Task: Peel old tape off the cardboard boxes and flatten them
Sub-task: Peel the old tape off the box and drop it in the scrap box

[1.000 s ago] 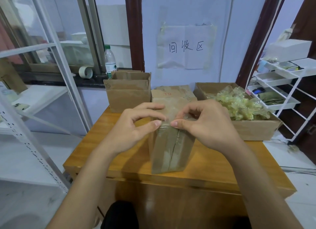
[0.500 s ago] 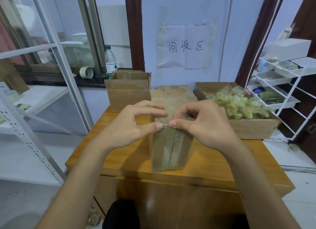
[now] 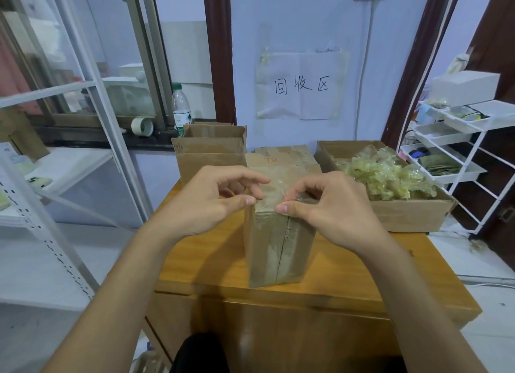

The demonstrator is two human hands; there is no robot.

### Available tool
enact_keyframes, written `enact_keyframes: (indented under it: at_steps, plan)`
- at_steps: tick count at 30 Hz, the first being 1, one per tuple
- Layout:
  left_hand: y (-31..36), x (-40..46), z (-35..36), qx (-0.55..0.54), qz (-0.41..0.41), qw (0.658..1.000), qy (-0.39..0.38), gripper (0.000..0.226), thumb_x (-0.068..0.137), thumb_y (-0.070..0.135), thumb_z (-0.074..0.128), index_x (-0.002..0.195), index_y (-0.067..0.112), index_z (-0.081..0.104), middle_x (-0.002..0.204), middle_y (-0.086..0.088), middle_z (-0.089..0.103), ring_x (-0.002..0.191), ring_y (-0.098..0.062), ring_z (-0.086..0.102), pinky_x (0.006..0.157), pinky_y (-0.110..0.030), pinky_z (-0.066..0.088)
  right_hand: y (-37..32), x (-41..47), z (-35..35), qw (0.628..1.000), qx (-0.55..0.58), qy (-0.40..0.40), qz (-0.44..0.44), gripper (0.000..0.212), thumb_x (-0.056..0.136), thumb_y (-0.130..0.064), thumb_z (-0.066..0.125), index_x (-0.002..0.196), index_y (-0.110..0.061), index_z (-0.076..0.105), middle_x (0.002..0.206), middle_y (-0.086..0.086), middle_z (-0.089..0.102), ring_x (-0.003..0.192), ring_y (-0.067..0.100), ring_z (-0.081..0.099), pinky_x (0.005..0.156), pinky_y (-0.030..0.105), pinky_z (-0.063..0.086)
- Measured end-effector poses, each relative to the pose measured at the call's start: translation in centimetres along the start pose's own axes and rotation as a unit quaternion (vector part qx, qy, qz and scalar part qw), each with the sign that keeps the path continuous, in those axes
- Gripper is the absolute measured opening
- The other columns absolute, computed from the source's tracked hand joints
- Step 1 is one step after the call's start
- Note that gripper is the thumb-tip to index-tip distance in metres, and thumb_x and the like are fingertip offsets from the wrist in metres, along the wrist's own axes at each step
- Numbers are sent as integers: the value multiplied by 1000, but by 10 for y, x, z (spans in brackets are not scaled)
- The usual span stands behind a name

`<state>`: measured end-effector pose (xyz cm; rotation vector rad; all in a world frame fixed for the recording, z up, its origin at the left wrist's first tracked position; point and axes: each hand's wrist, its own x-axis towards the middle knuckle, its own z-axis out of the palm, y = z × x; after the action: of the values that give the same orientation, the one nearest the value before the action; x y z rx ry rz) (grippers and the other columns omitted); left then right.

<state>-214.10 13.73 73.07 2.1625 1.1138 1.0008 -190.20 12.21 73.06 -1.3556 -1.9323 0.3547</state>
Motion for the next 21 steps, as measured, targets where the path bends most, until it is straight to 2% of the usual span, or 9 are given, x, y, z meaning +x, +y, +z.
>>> enact_keyframes:
  at_steps: [3, 8, 10, 12, 14, 17, 19, 21]
  plan:
    - [5, 12, -2, -6, -21, 1000, -20, 36, 95, 3, 73, 123, 26, 74, 97, 4, 78, 97, -27, 70, 93, -47, 54, -1, 0, 0, 1000, -3, -2, 6, 25, 76, -51, 87, 64, -43, 67, 56, -39, 52, 69, -18, 50, 72, 33, 30]
    - [3, 17, 1, 31, 0, 999, -38, 29, 98, 4, 68, 115, 27, 73, 92, 7, 75, 89, -39, 63, 86, -57, 53, -1, 0, 0, 1000, -7, -3, 6, 25, 78, -51, 86, 65, -42, 66, 54, -39, 50, 67, -16, 49, 75, 34, 28]
    - [-2, 12, 5, 13, 9, 1000, -15, 25, 99, 4, 68, 113, 25, 70, 91, 7, 74, 86, -43, 58, 83, -49, 53, -1, 1, 0, 1000, -14, -7, 5, 24, 78, -52, 85, 67, -41, 67, 53, -39, 50, 66, -13, 49, 74, 33, 28]
    - [-7, 4, 9, -55, 18, 998, 32, 21, 97, 2, 69, 111, 18, 69, 90, 1, 74, 88, -44, 58, 80, -41, 51, 0, 3, -1, 1000, -21, -10, 2, 23, 79, -52, 85, 67, -39, 69, 54, -39, 51, 67, -15, 50, 72, 33, 29]
    - [-11, -4, 12, -129, 19, 988, 88, 19, 95, 3, 72, 108, 15, 69, 90, -3, 76, 92, -44, 61, 83, -45, 53, 1, 5, -1, 1000, -23, -12, 2, 23, 77, -53, 85, 67, -39, 70, 57, -40, 54, 70, -15, 51, 72, 31, 31]
    - [-17, -13, 13, -137, 14, 981, 137, 20, 93, 7, 74, 111, 16, 72, 94, -1, 79, 94, -28, 72, 92, -51, 54, 2, 4, 1, 1000, -18, -8, 2, 24, 76, -54, 86, 65, -40, 70, 61, -40, 57, 71, -15, 52, 75, 32, 33]
    - [-21, -15, 12, -81, 26, 989, 125, 22, 96, 7, 72, 114, 19, 75, 100, 5, 79, 100, -17, 73, 92, -45, 56, 3, 3, 2, 1000, -12, -2, 2, 25, 75, -53, 87, 64, -41, 68, 61, -41, 56, 70, -16, 51, 75, 33, 33]
    - [-22, -15, 13, -38, 44, 994, 94, 24, 99, 10, 69, 117, 23, 77, 108, 7, 77, 102, -16, 69, 86, -37, 53, 3, 2, 3, 1000, -12, 0, 2, 24, 75, -53, 87, 66, -41, 68, 61, -42, 54, 70, -16, 51, 75, 33, 33]
